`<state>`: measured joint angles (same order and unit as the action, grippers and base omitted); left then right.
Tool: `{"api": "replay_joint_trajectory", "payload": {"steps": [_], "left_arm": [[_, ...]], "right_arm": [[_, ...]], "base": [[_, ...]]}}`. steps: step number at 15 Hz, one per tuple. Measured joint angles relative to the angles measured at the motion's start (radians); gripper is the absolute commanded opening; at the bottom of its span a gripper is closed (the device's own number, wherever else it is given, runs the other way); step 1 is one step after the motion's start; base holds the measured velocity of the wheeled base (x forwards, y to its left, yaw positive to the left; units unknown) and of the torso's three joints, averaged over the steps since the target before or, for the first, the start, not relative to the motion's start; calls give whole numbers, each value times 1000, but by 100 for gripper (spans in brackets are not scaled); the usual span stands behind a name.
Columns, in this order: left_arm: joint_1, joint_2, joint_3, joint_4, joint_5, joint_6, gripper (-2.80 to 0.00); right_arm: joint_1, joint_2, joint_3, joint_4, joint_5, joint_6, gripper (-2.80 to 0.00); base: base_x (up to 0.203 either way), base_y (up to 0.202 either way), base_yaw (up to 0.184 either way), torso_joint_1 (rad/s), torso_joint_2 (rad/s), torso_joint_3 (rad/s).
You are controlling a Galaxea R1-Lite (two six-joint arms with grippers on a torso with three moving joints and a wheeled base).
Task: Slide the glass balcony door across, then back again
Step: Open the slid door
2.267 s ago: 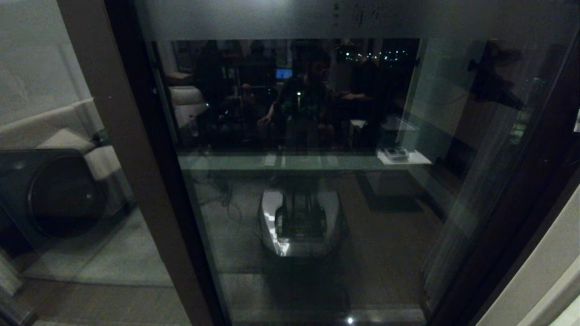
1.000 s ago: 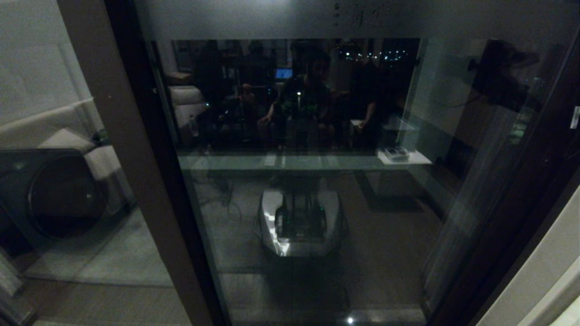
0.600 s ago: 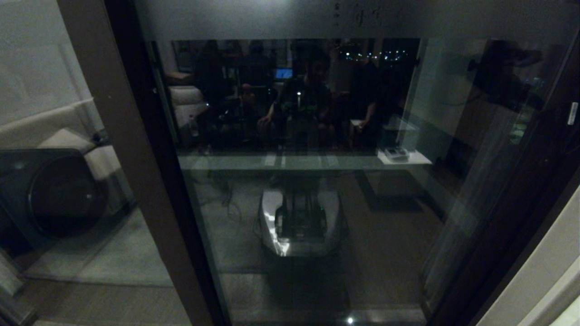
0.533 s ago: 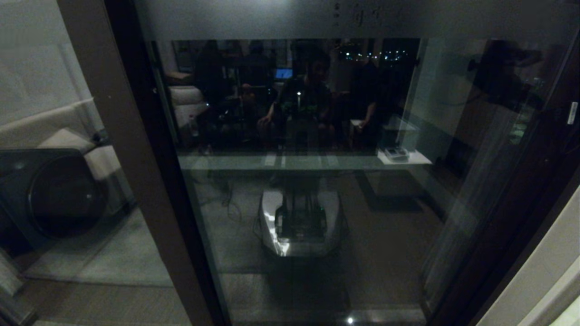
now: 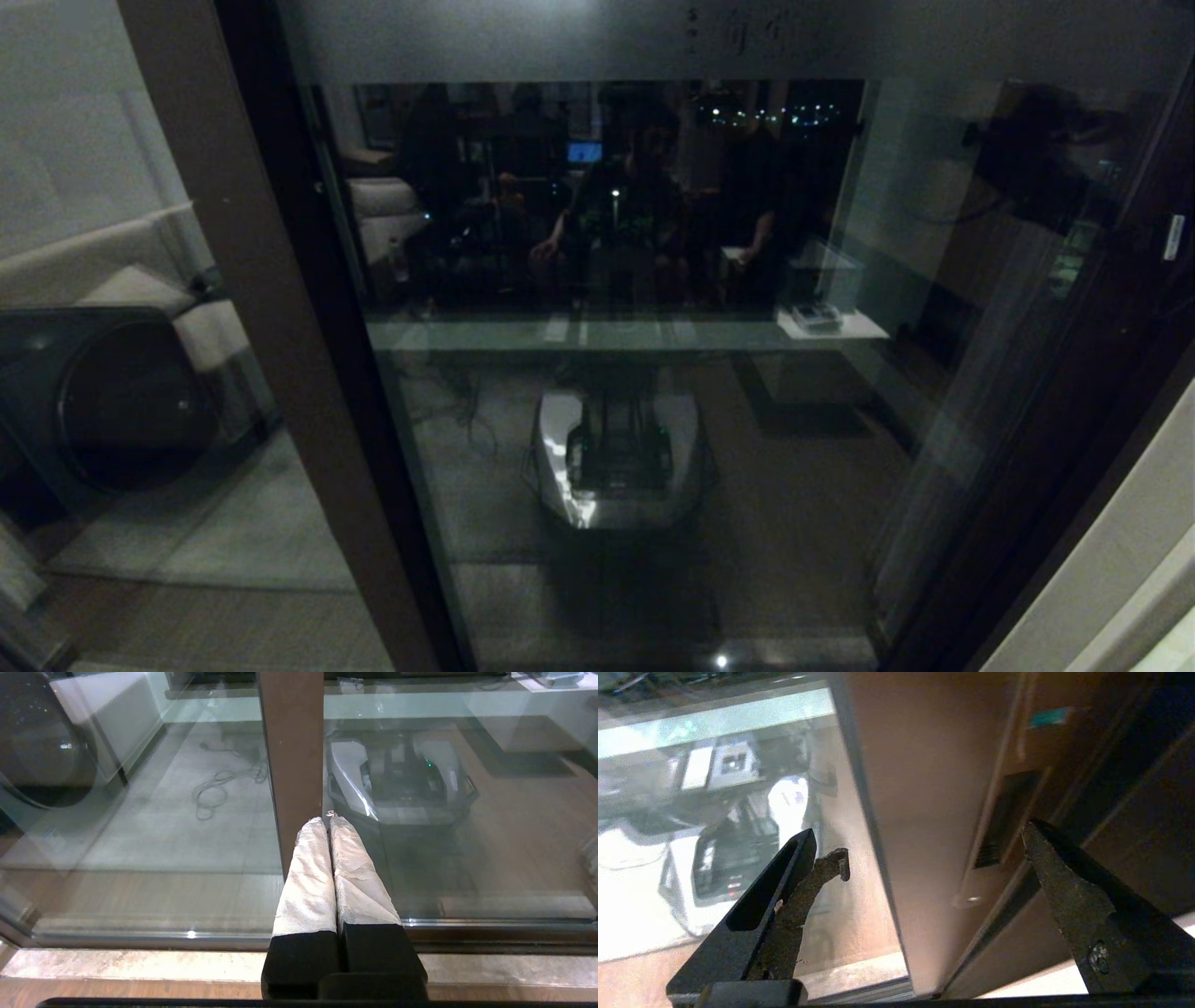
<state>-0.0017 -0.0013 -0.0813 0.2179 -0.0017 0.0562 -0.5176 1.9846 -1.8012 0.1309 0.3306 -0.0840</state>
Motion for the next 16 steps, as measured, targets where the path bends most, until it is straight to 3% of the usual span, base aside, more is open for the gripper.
{"api": "replay_joint_trajectory", "payload": {"steps": [16], "left_arm": [[0, 0, 0, 0, 0, 0, -280]], "right_arm": [[8, 34, -37, 7, 79, 36, 0]], "base": [[0, 0, 0, 0, 0, 0]]}}
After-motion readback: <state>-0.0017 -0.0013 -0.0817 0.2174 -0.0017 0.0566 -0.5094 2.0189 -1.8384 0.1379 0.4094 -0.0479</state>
